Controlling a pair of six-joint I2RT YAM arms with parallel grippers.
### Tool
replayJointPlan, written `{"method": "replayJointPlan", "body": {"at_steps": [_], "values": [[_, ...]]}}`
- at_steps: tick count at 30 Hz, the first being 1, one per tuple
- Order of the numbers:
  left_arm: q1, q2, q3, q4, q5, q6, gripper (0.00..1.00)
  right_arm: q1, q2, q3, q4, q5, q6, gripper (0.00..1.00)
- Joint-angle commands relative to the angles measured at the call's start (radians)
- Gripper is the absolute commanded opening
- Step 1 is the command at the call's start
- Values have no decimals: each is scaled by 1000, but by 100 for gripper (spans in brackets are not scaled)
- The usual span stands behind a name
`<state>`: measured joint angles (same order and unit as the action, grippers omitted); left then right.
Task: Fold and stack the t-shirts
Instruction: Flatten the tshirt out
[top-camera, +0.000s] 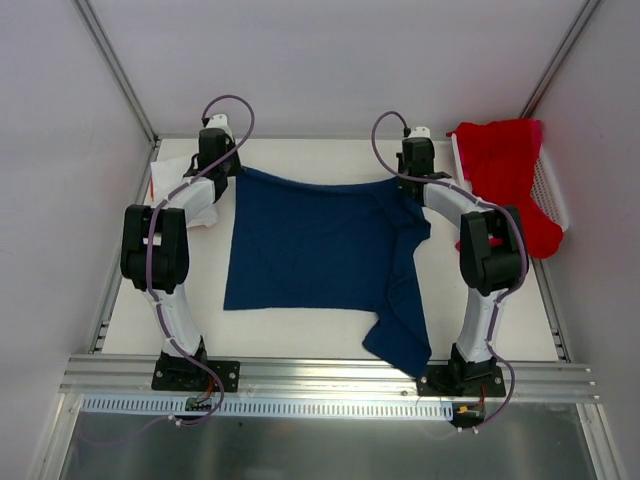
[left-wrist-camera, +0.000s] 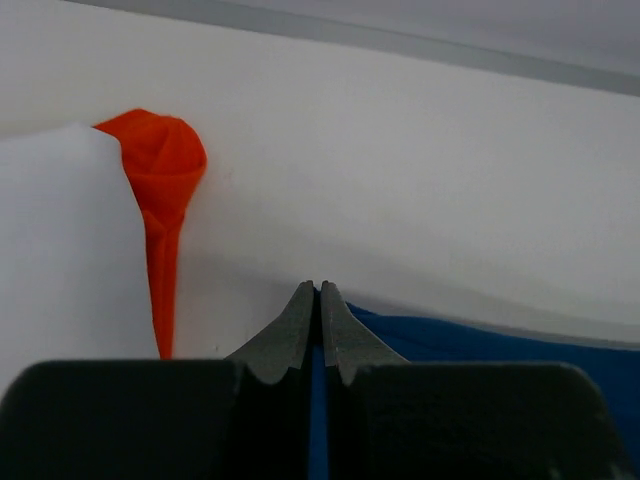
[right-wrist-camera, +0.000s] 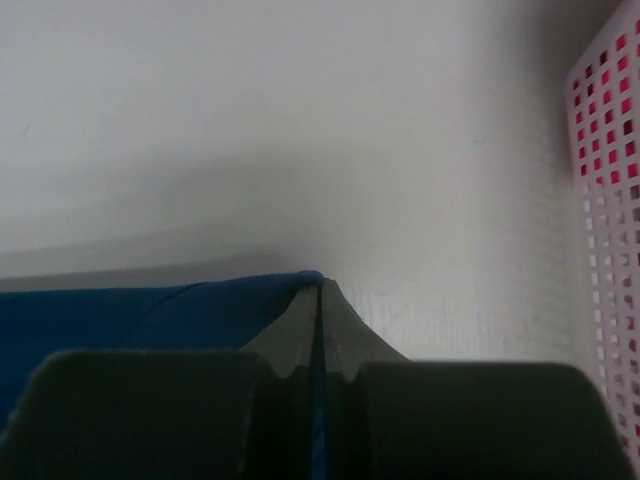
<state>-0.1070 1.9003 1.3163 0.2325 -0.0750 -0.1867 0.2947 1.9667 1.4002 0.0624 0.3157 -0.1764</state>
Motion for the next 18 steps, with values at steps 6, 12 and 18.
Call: {"method": "replayJointPlan", "body": {"at_steps": [6,12,18], "values": [[41,97,159,-62,1,41,0,-37,83,184,-58,2,8,13],[50,157,222,-84,-35,35,0,-43,175,325,-156,75,-6,99],[67,190,297,-101,-104,21,99,-42,193,390,-177,114,-17,99]]}}
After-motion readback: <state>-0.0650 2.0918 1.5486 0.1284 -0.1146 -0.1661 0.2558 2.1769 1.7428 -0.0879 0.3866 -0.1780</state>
